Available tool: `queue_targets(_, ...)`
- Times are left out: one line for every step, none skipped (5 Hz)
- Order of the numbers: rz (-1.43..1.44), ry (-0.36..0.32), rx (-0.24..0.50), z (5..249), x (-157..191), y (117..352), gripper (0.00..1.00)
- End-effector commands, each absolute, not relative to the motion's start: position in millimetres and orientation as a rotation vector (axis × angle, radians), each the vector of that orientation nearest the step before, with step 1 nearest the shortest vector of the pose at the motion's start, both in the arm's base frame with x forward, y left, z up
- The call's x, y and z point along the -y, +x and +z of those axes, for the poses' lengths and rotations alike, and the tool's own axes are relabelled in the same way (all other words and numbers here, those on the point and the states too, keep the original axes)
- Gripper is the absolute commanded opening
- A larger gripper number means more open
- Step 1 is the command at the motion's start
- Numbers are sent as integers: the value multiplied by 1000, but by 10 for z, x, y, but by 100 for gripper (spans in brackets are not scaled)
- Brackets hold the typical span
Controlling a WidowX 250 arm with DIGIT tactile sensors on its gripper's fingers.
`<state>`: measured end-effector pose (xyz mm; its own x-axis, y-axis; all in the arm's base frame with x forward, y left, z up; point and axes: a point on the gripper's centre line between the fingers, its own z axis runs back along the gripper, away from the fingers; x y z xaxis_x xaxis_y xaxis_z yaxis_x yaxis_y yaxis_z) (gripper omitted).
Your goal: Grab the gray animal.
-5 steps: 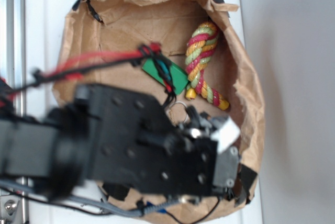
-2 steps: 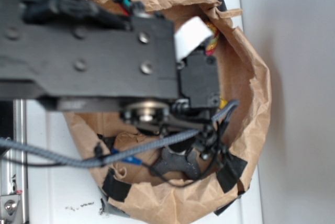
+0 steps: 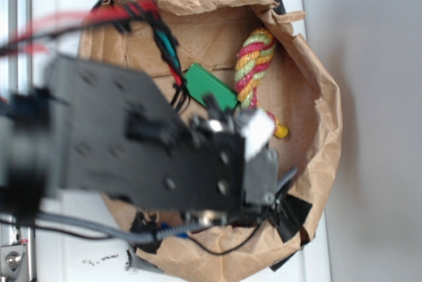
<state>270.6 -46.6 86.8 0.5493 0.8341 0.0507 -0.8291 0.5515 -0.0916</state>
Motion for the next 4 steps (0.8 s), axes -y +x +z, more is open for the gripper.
queue_targets(1043, -55, 135, 687, 679, 2977, 100)
queue_targets(1058, -17, 177, 609, 722, 3086, 100)
queue_targets(1089, 37, 199, 493, 683, 3214, 100)
queue_targets(1100, 66, 197, 506, 654, 3286, 100)
